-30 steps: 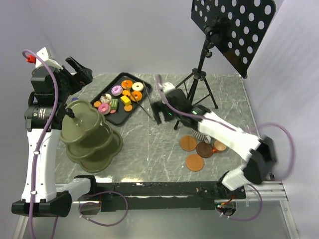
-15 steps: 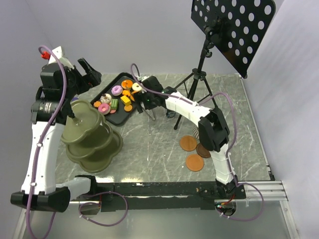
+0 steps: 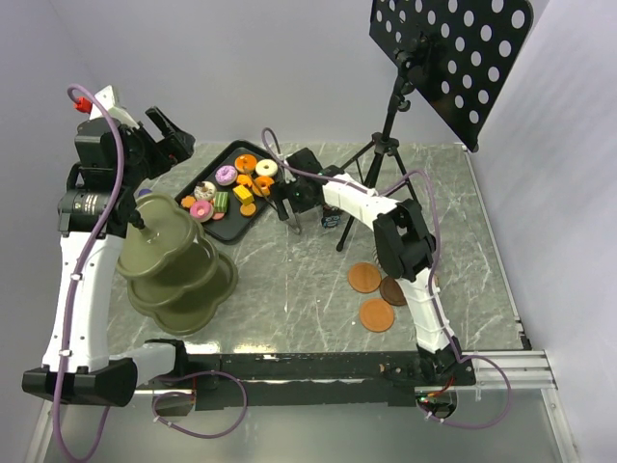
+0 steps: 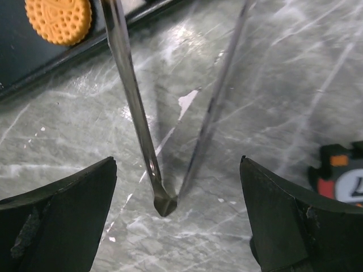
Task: Serve the afternoon tea
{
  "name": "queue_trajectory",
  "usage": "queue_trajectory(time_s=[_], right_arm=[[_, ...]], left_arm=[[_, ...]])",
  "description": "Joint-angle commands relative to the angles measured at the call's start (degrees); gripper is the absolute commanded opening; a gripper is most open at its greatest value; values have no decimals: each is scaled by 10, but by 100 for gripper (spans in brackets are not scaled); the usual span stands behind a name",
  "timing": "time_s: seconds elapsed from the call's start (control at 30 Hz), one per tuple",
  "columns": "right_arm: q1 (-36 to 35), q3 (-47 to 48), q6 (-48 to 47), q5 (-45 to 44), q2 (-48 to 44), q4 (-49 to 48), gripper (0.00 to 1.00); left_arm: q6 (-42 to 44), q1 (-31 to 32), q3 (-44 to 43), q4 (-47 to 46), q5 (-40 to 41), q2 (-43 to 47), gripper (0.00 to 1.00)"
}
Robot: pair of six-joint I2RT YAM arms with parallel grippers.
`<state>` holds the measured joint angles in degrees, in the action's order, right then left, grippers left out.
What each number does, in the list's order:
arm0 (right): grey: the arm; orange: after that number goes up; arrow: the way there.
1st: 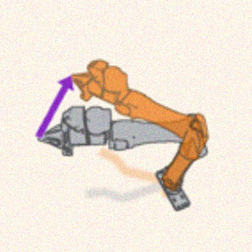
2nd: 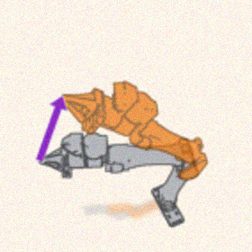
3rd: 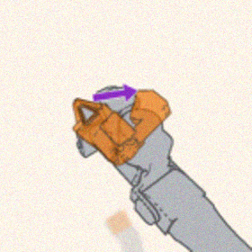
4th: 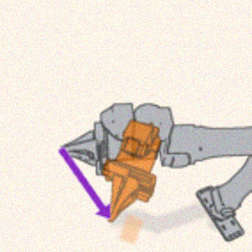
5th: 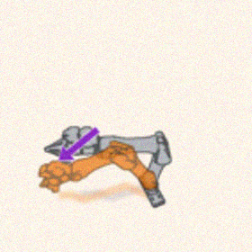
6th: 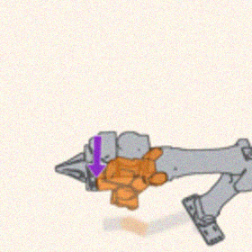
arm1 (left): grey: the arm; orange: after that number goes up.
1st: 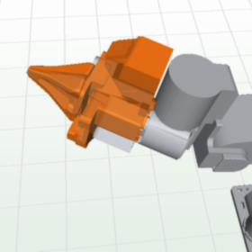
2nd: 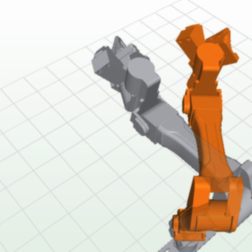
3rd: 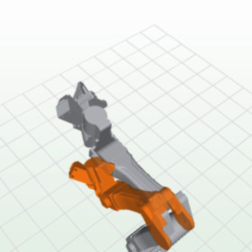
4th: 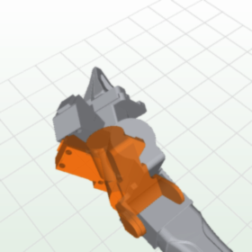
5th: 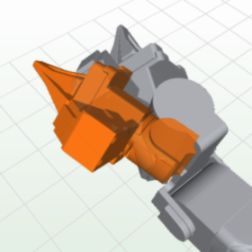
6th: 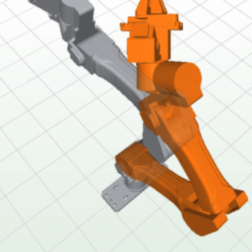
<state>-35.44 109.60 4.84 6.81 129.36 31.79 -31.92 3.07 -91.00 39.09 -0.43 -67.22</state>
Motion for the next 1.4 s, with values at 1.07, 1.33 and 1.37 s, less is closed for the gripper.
queue_trajectory(time_s=[1.07, 1.33, 1.37], right_arm=[[-29, 105, -25, -121, 47, 21, 57], [-29, 126, -23, -121, -10, 72, 56], [-29, 123, -20, -120, -18, 77, 56]], left_arm=[[19, -3, -31, 41, -12, -3, 100], [49, 7, -30, 50, 2, 21, 100], [53, 9, -29, 51, 3, 25, 100]])
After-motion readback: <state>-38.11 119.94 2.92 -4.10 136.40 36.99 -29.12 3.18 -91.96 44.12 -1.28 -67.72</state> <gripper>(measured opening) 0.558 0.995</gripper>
